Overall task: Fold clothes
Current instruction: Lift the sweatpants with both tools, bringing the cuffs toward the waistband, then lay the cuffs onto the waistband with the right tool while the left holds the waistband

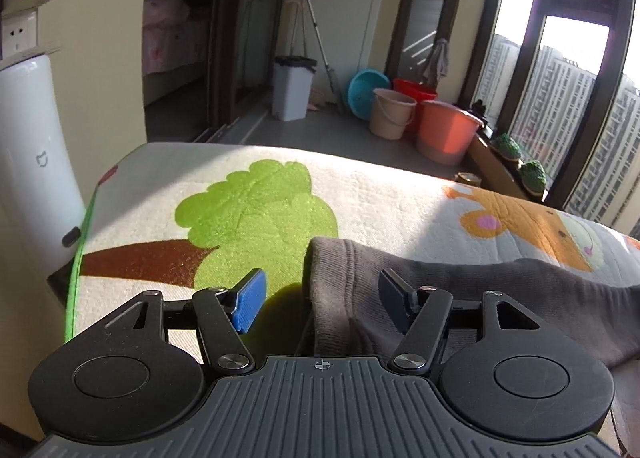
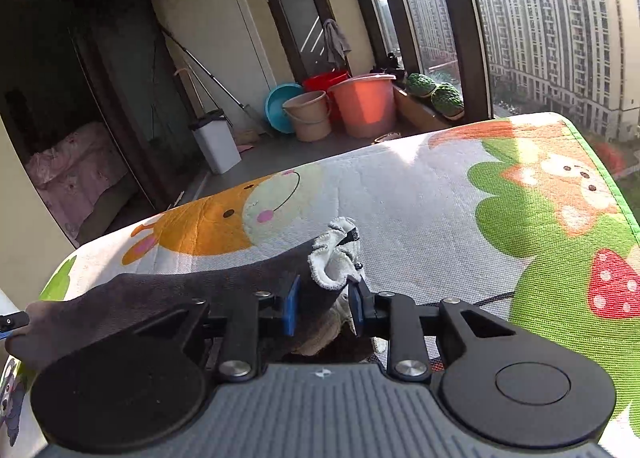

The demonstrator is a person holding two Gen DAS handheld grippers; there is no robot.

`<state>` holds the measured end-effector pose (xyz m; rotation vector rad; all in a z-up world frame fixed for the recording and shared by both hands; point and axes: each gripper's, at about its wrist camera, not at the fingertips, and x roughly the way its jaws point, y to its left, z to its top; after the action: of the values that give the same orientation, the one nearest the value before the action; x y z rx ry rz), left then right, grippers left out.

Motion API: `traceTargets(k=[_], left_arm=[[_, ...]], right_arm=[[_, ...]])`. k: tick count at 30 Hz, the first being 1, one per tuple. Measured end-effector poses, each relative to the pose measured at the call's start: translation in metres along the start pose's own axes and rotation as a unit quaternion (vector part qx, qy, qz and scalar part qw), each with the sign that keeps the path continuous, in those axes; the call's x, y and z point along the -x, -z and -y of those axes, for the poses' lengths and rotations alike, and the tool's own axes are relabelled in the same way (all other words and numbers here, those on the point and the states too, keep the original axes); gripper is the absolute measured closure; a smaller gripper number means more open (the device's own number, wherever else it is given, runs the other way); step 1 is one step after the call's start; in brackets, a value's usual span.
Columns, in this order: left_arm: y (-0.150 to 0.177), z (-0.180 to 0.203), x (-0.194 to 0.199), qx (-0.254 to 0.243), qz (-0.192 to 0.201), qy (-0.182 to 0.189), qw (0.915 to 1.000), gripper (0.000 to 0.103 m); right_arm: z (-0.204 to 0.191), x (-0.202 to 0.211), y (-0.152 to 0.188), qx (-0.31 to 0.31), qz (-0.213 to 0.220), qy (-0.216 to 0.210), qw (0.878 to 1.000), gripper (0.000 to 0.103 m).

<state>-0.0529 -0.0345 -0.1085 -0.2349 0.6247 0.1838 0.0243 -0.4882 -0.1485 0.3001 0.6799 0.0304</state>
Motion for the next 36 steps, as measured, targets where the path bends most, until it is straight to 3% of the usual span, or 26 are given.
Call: traceTargets(k=[2,4,7,9,11,13,17,21,23,29,33,36], left_arm=[[-0.001,-0.010,0.009,0.028,0.012,-0.002,0.9995,0.026],[-0.006,-0.008,0.019,0.039,0.018,0.029,0.9986,0.016],[-0.005,0.018,0.021,0.033,0.010,0.102,0.9942,0.009],[-0.001,0.043,0.017,0.022,-0.002,0.157,0.9874,0.009],[0.011,0.069,0.006,0.010,-0.020,0.199,0.9797,0.008],[0.021,0.086,-0.004,0.007,-0.040,0.226,0.9732,0.007],[0.036,0.095,-0.022,0.013,-0.061,0.229,0.9714,0.005],[0.043,0.098,-0.026,-0.015,-0.047,0.217,0.9749,0.005],[0.047,0.104,-0.025,-0.040,-0.040,0.207,0.9766,0.004],[0.055,0.123,-0.026,-0.098,-0.029,0.179,0.9785,0.000],[0.056,0.122,-0.026,-0.096,-0.024,0.177,0.9792,0.000],[0.060,0.123,-0.022,-0.099,-0.021,0.171,0.9800,0.000]], right_arm=[[0.016,0.004,0.002,-0.035,0.001,-0.003,0.999,0.075],[0.028,0.008,0.001,-0.072,0.005,-0.020,0.997,0.072],[0.030,0.008,-0.001,-0.088,0.010,-0.032,0.996,0.058],[0.025,-0.001,0.002,-0.091,0.005,-0.041,0.995,0.058],[0.017,-0.003,0.002,-0.089,0.006,-0.046,0.995,0.085],[0.009,0.002,0.001,-0.087,0.019,-0.058,0.994,0.091],[0.009,0.009,0.002,-0.111,0.024,-0.065,0.991,0.090],[0.028,-0.007,0.022,-0.152,-0.005,-0.031,0.988,0.082],[0.034,-0.006,0.028,-0.167,0.010,-0.043,0.985,0.081],[0.030,-0.010,0.035,-0.174,0.038,-0.055,0.982,0.060],[0.015,-0.008,0.035,-0.124,0.046,-0.055,0.990,0.031],[0.003,-0.007,0.034,-0.100,0.046,-0.015,0.994,0.000]])
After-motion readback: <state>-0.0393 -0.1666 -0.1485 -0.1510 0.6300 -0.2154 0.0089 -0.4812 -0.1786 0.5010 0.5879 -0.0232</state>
